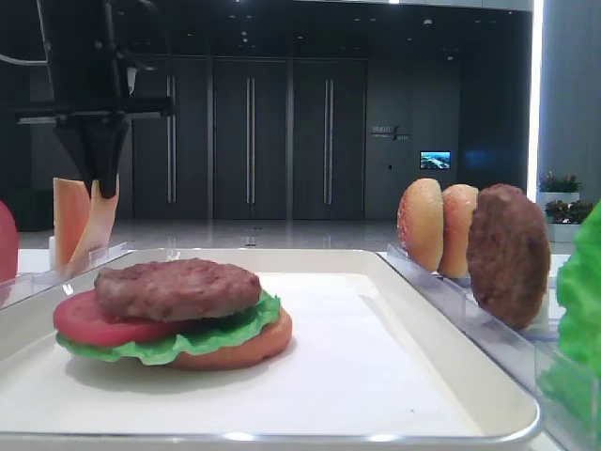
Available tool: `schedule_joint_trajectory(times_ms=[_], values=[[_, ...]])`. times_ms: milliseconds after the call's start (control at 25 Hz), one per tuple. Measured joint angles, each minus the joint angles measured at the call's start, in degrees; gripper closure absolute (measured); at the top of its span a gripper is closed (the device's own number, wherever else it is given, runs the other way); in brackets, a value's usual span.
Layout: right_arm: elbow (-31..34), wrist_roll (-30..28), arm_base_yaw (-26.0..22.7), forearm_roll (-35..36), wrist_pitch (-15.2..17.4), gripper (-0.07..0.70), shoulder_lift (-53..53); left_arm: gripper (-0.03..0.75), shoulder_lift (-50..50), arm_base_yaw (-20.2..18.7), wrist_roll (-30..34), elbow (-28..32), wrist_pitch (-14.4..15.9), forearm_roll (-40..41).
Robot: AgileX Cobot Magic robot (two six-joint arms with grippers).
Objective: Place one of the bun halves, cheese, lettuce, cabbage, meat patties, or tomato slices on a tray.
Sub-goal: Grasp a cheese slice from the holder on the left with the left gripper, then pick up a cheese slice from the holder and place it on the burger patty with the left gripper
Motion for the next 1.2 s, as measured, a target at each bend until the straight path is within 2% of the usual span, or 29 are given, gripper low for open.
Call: schedule_joint_trajectory(times_ms=[320,640,720,840,1080,1200], values=[[0.0,0.0,0.0,0.0,0.0,0.283,0.0,0.694,-5.5,0.0,0.1,-1.3,4.3,-5.5],[0.0,0.0,0.0,0.0,0.0,0.283,0.0,0.694,-6.6,-1.2,1.2,-0.4,6.0,-8.1],[0.0,0.0,0.0,0.0,0.0,0.283,0.0,0.694,-8.0,-2.6,0.9,2.2,5.5,-8.1],[0.0,0.0,0.0,0.0,0.0,0.283,0.0,0.694,-11.0,-4.6,-0.5,8.1,3.1,-8.8],[0.0,0.0,0.0,0.0,0.0,0.283,0.0,0.694,-22.3,-7.8,-3.1,25.0,-2.9,-9.8],[0.0,0.0,0.0,0.0,0.0,0.283,0.0,0.694,-28.5,-8.3,-4.4,32.3,-4.4,-10.1]])
